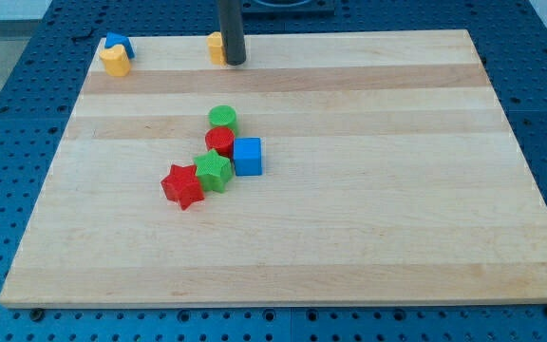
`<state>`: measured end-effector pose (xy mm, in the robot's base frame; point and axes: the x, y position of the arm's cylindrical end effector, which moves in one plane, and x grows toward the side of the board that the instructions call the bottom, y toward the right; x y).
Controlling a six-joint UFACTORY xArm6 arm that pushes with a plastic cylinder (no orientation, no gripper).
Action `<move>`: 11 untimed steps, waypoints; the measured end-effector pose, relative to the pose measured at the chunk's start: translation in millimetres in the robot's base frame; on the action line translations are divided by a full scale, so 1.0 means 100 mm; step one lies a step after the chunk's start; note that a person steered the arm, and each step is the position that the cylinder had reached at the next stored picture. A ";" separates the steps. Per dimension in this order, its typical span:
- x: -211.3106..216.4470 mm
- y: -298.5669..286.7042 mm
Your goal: Slide the yellow hexagon towards the blue triangle
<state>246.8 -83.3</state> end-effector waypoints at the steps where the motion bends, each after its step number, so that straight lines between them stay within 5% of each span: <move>1: -0.03 -0.18; 5: -0.32 0.25; 8: -0.44 -0.72; 11: -0.44 -0.35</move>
